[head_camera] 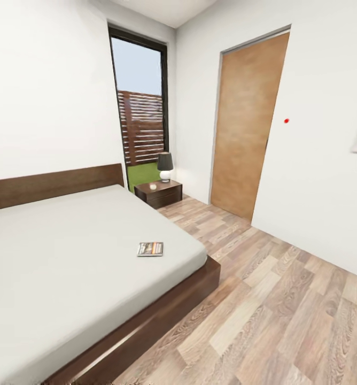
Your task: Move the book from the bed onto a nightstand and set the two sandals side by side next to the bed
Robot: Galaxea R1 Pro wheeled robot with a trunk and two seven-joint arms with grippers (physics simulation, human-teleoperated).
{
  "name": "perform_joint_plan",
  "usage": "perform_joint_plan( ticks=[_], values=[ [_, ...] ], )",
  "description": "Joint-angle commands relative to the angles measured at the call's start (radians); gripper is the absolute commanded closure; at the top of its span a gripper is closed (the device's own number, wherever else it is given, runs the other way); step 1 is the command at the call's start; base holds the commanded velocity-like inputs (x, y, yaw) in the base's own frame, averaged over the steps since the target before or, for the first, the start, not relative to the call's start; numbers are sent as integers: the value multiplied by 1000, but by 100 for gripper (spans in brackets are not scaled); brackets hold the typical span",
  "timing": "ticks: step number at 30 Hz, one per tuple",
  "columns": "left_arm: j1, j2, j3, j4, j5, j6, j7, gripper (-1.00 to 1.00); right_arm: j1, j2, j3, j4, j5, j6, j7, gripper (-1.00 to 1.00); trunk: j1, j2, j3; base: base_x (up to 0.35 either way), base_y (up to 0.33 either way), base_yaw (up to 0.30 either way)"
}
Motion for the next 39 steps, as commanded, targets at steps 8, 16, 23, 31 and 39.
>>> perform_joint_plan(
  ticks=[8, 16, 23, 31, 39],
  values=[
    [-1, 0, 1, 1, 8, -3, -1, -100, 0, 0, -1, 0, 0, -3, -1, -100, 0, -1, -1, 0, 0, 290],
    [-1, 0, 1, 1, 8, -3, -1, -100, 0, 1, -1, 0, 0, -3, -1, -100, 0, -1, -1, 0, 0, 290],
    [-1, 0, 1, 1, 8, -3, -1, -100, 0, 1, -1, 0, 0, -3, -1, -100, 0, -1, -1, 0, 0, 290],
    [-1, 0, 1, 1, 8, -3, -1, -100, 0, 1, 0, 0, 0, -3, -1, -100, 0, -1, -1, 0, 0, 290],
    [-1, 0, 1, 1, 8, -3, -1, -100, 0, 0, 0, 0, 0, -3, -1, -100, 0, -1, -1, 0, 0, 290]
  ],
)
